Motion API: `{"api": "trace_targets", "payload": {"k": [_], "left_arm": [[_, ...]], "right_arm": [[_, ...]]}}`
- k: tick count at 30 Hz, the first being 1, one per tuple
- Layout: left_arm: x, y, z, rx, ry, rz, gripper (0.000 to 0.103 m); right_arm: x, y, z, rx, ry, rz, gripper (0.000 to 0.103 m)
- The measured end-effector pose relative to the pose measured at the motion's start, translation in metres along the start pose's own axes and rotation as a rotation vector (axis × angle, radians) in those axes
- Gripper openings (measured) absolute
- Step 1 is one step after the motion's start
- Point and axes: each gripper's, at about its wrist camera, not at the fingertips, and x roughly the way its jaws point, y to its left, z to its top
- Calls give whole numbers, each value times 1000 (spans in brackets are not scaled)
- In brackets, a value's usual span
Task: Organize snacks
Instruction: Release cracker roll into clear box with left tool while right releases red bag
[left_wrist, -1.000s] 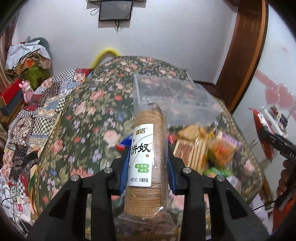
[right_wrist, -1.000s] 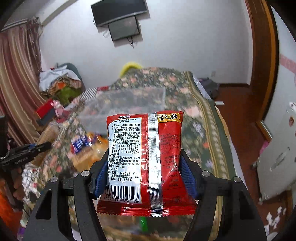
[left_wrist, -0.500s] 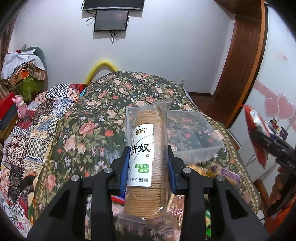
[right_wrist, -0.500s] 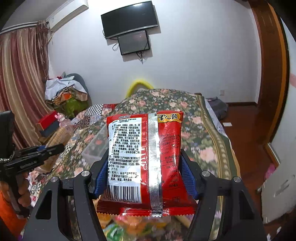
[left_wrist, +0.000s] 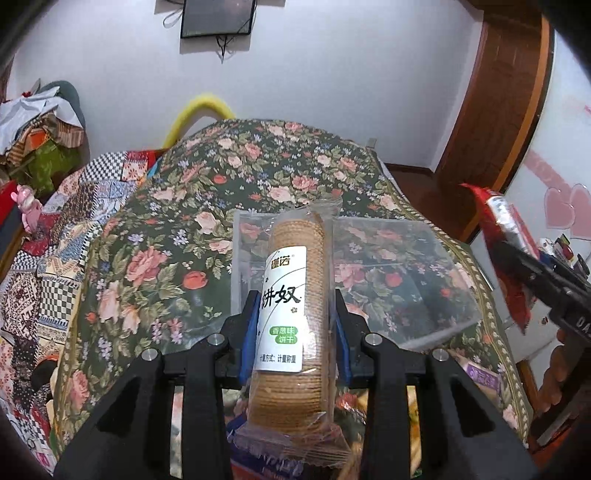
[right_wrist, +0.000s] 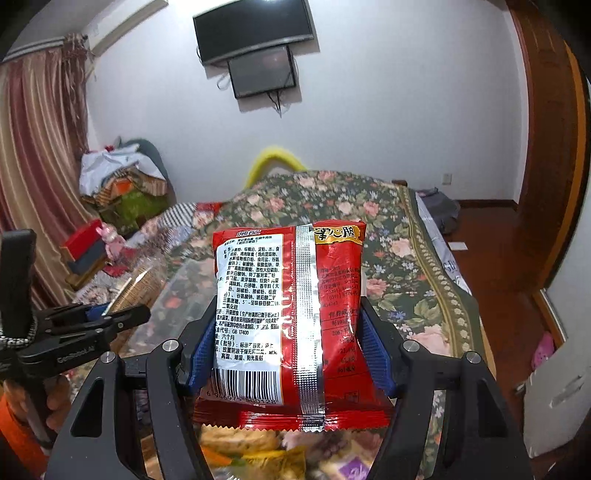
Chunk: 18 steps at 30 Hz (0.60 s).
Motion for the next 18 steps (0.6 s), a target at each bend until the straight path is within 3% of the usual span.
{"api": "trace_targets", "payload": {"k": [4, 9, 13, 18], "left_arm": [[26, -1, 4, 8, 38, 7, 35], [43, -5, 7, 20, 61, 7, 35], [52, -10, 9, 27, 81, -5, 24], [49, -17, 8, 59, 70, 14, 24]], "right_arm": [[24, -2, 0, -11, 51, -49, 65], [49, -2, -1, -28, 135, -44, 65], [63, -2, -9, -36, 204, -36, 65], [71, 4, -15, -79, 262, -34, 66]]}}
